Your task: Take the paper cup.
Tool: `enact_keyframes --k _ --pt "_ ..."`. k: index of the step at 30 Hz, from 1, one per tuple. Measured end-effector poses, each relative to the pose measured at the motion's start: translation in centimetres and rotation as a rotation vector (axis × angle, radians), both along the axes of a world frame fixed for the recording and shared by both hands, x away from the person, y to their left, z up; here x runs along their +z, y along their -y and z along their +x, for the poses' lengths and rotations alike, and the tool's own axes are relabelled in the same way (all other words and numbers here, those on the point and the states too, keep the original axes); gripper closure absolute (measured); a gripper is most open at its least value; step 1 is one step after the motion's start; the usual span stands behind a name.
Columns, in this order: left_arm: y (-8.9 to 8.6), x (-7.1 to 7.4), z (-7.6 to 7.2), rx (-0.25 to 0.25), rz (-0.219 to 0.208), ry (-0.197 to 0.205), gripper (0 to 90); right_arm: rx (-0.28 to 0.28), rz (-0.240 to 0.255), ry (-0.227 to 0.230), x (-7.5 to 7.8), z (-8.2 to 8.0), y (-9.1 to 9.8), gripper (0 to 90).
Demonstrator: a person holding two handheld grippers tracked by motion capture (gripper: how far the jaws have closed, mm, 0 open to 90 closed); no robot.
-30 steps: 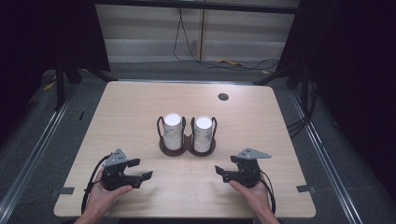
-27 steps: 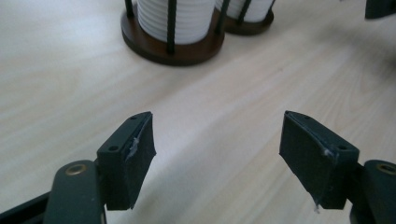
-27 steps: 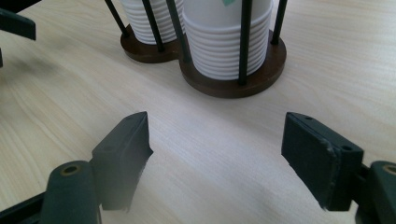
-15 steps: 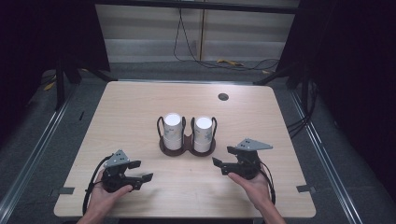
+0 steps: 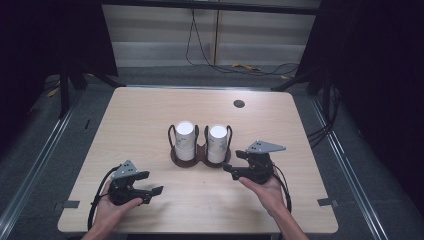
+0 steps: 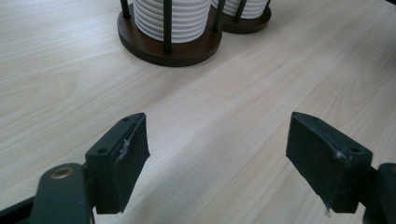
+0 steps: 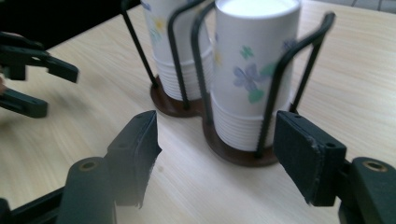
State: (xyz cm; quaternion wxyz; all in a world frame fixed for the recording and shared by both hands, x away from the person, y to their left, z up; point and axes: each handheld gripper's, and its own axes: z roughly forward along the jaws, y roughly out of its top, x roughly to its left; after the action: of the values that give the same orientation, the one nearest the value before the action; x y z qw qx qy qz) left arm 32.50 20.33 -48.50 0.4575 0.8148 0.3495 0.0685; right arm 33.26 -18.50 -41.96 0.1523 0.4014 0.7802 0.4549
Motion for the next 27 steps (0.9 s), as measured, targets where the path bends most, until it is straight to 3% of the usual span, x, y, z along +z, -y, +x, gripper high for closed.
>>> enact_keyframes --k 15,18,23,27 --pt "-0.3 0.1 -0.1 0.004 -0.019 -0.003 20.9 0.087 0.01 0.06 3.1 1.5 -2.7 34.1" --pt "-0.3 0.1 -0.2 -0.004 -0.003 -0.003 20.9 0.105 0.005 0.078 4.1 2.1 -2.9 35.2" --pt "-0.4 0.2 -0.2 -0.009 -0.008 0.002 20.9 0.146 -0.018 0.06 4.5 3.2 -3.9 35.3" --pt "-0.4 0.1 -0.2 -0.006 -0.009 -0.004 19.9 0.167 -0.006 0.054 4.5 3.9 -4.6 35.3"
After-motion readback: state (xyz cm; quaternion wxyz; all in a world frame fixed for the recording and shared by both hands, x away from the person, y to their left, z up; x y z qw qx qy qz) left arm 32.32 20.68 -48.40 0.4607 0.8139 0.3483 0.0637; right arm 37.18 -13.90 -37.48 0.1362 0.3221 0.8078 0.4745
